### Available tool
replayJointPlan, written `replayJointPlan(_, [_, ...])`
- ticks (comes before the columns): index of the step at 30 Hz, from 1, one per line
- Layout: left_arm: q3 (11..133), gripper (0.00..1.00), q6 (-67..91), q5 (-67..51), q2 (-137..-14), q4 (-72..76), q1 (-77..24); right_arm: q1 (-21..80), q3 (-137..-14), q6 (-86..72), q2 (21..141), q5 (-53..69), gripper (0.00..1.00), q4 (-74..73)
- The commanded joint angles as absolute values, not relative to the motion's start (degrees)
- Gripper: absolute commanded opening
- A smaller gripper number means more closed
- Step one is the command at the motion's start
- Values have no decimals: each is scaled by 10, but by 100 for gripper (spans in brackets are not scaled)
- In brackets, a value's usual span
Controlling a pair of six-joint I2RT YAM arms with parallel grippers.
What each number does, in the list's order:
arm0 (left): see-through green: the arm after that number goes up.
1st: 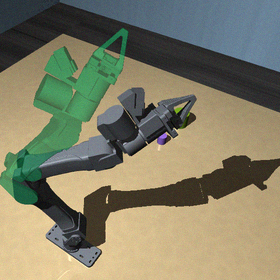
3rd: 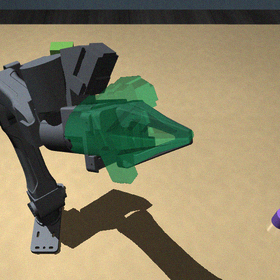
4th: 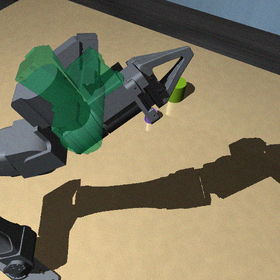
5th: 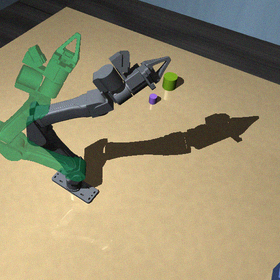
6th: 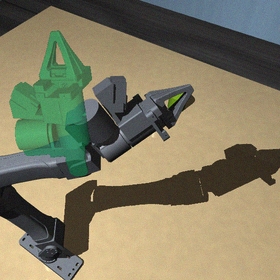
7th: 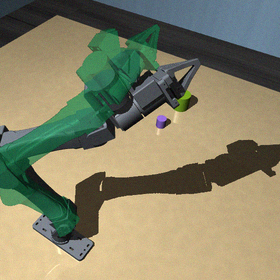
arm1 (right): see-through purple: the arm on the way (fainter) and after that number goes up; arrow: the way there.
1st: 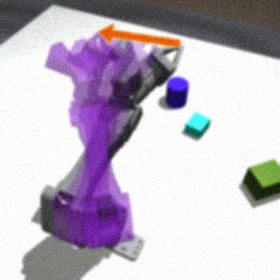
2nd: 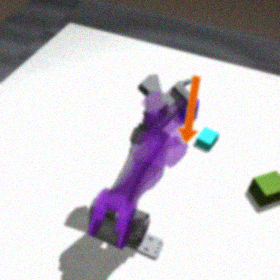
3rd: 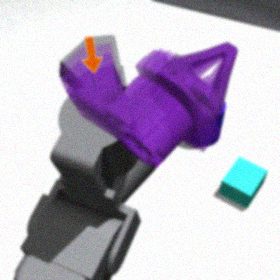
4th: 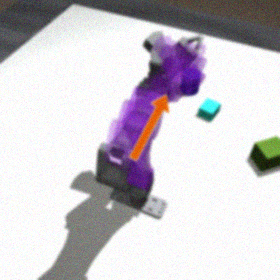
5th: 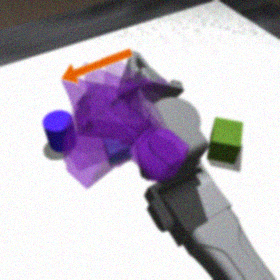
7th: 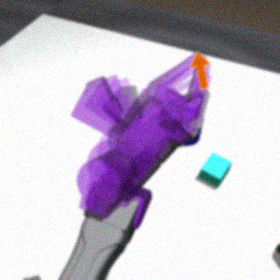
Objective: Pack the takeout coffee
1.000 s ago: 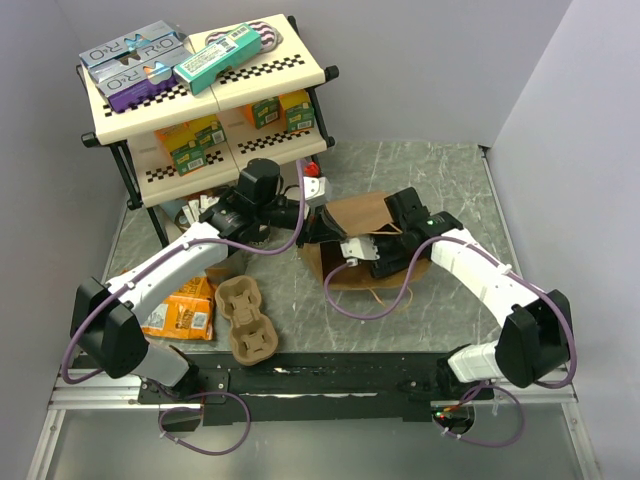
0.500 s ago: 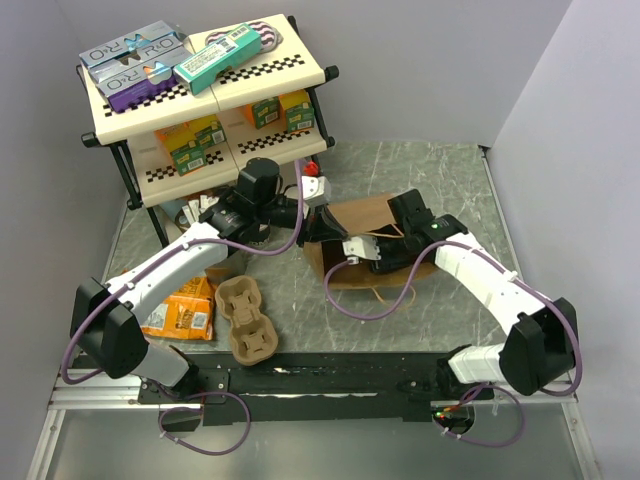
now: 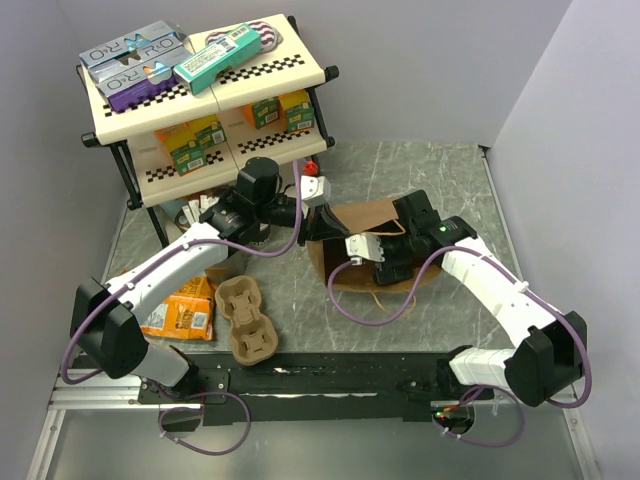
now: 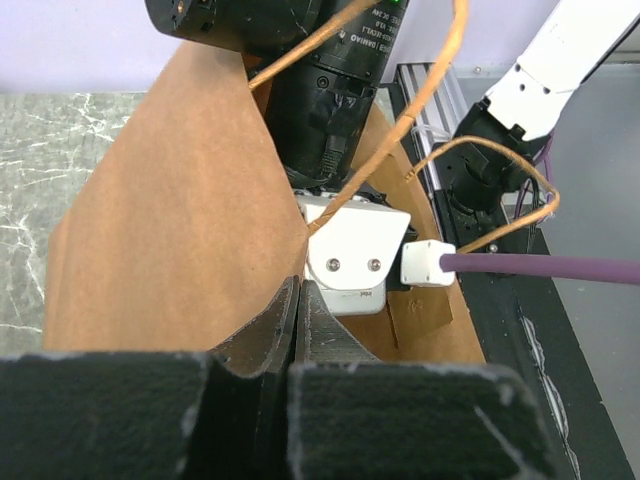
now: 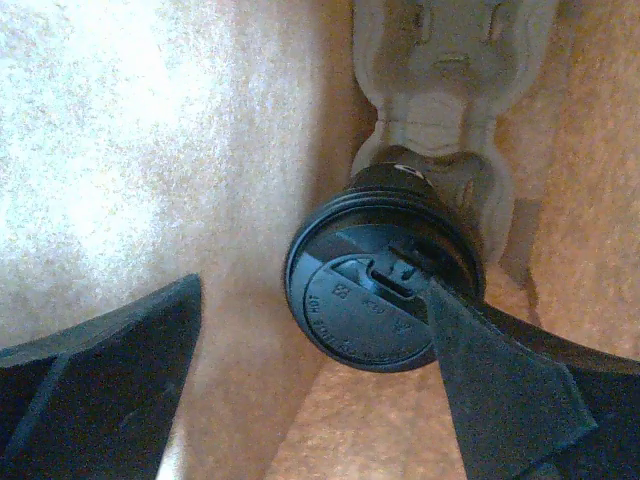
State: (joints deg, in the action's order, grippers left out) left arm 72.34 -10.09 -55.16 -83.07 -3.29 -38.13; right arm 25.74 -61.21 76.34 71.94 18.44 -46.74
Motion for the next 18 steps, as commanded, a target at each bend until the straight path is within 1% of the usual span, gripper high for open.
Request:
replayJointPlan(1, [734,1,-109,-579,-819,-49,-390,251,-642,766,704,212,100,-478])
replayJointPlan(8, [737,1,-119,-583,-820,-54,-390,239,-643,874,704,220,100,-522])
replayJointPlan(14, [758,1,-145,-594,-829,-95,-390,237,-640,979,717,202,100,-542])
replayJointPlan(18, [768,1,-154,-600,-835,-106,-389,237,-641,1019,728,183,100,-548])
